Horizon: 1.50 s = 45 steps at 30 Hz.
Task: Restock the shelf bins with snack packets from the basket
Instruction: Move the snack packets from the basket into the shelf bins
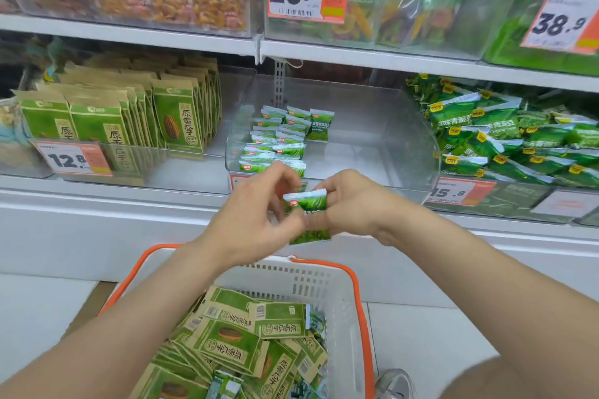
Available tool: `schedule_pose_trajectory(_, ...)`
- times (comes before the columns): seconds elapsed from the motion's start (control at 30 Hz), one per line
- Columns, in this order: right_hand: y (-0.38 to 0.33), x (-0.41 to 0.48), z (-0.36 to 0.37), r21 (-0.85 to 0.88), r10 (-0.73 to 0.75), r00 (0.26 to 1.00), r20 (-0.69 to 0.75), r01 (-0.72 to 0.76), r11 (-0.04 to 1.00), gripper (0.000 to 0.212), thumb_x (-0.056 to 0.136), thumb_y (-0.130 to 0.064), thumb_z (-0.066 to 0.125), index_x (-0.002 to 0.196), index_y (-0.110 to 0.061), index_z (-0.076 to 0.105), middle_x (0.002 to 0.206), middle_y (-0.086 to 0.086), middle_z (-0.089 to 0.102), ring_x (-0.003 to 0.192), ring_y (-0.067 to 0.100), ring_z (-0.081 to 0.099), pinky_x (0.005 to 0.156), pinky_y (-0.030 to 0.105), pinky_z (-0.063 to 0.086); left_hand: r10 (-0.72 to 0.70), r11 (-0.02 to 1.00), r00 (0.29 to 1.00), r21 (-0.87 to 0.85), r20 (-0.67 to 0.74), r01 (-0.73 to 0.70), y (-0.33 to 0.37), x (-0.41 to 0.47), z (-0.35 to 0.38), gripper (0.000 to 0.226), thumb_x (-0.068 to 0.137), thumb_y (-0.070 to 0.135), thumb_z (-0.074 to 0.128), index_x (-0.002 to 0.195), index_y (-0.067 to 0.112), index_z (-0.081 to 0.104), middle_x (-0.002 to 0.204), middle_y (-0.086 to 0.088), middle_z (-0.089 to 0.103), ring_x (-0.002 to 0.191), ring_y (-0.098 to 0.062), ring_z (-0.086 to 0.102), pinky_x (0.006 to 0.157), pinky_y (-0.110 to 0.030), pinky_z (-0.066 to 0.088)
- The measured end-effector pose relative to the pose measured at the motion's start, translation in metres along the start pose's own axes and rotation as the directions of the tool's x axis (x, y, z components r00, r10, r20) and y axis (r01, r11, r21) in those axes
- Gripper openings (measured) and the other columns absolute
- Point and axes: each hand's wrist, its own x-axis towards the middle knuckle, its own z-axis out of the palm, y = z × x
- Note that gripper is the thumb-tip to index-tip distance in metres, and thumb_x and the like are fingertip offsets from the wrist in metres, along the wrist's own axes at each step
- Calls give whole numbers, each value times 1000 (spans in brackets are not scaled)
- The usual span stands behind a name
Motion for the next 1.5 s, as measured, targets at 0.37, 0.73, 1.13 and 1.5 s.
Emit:
schedule_pose_trajectory(0.37, -24, 0, -13, 88, -220, 968, -117, 231, 969, 17, 93, -17, 78, 110, -14, 76, 75, -3, 76, 65, 7, 68, 61, 24, 55, -230, 933, 954, -323, -191, 160, 7, 26, -9, 25, 106, 26, 61, 90, 12, 74, 63, -7, 71, 53, -18, 65, 52, -30, 51)
schedule_pose_trajectory(0.73, -14, 117, -71, -440, -294, 829, -476, 64, 896, 33, 96, -34, 72, 82, -11, 52, 79, 8, 54, 83, 31, 49, 64, 35, 31, 296, 772, 944, 619, -145, -147, -15, 48, -5, 15, 91, 21, 58, 101, 15, 68, 102, 0, 65, 98, -30, 55, 74, -44, 45)
schedule_pose_trajectory(1.13, -4, 221, -81, -620, -32, 869, -495, -327, 713, 40, 92, -10, 67, 132, -5, 59, 139, 10, 57, 129, 30, 56, 91, 31, 50, -1, 709, 998, 704, 60, -41, -28, 75, -1, 54, 97, 55, 31, 113, 21, 69, 113, 0, 72, 107, -28, 62, 92, -43, 45)
schedule_pose_trajectory(1.5, 5, 233, -83, -418, -84, 746, -661, -273, 867, 46, 88, -2, 74, 130, -7, 56, 126, 13, 64, 122, 33, 60, 86, 31, 53, -28, 687, 996, 725, 90, -46, -29, 74, -2, 63, 97, 57, 21, 107, 26, 74, 112, 5, 71, 109, -26, 59, 94, -43, 42)
